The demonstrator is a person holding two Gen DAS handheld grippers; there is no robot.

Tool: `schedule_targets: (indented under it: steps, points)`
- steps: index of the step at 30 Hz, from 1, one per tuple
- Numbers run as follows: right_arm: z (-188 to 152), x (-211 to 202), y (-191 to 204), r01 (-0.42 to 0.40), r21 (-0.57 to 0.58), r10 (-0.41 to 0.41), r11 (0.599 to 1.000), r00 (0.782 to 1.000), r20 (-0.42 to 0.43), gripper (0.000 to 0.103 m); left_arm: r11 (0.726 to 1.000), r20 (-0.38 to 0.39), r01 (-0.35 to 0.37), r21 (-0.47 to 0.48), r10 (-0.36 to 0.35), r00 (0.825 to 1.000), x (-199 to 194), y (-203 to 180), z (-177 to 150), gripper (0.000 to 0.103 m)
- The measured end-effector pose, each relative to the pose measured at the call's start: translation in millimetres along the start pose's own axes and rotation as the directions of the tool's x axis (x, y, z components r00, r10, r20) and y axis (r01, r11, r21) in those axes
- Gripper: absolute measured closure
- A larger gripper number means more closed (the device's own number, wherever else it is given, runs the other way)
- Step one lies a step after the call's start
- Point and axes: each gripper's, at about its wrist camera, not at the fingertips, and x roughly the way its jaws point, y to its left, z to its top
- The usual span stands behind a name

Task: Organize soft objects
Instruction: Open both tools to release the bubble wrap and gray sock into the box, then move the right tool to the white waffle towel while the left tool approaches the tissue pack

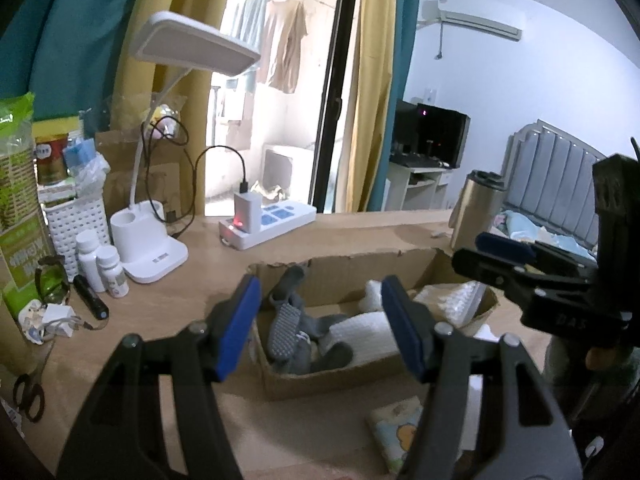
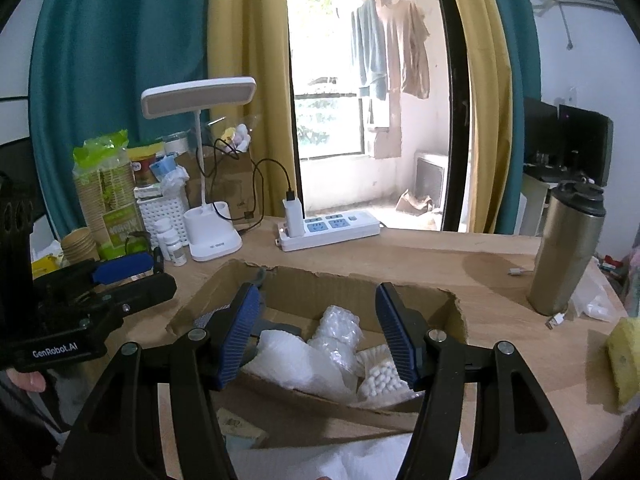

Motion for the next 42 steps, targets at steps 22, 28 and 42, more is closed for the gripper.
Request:
schedule_targets:
  steps: [22,28,42]
  points:
    - [-44.3,-57.7,-20.3,0.092,0.036,-0.091,0.995,0.995,-0.035,0.030,1.000,-0.012,0.015,-0.001,-0.015,1.000,-29.7,-12.0,-20.2,0.016]
    - [-59.8,-52.3,-25.2,0.098,0.057,-0.093,0.994,0.992,-0.083,0.030,1.000,-0.047,0.012,0.010,-0.012,0.999,-26.4,-12.7,-30.2,0.016]
    - [-88.2,-12.9,-29.0,0.071,0.096,-0.047,0.993,0.971,-0.234,0.030,1.000,-0.105,-0.006,-0.014,0.005,0.994,-18.9,-3.9,-49.6,0.016]
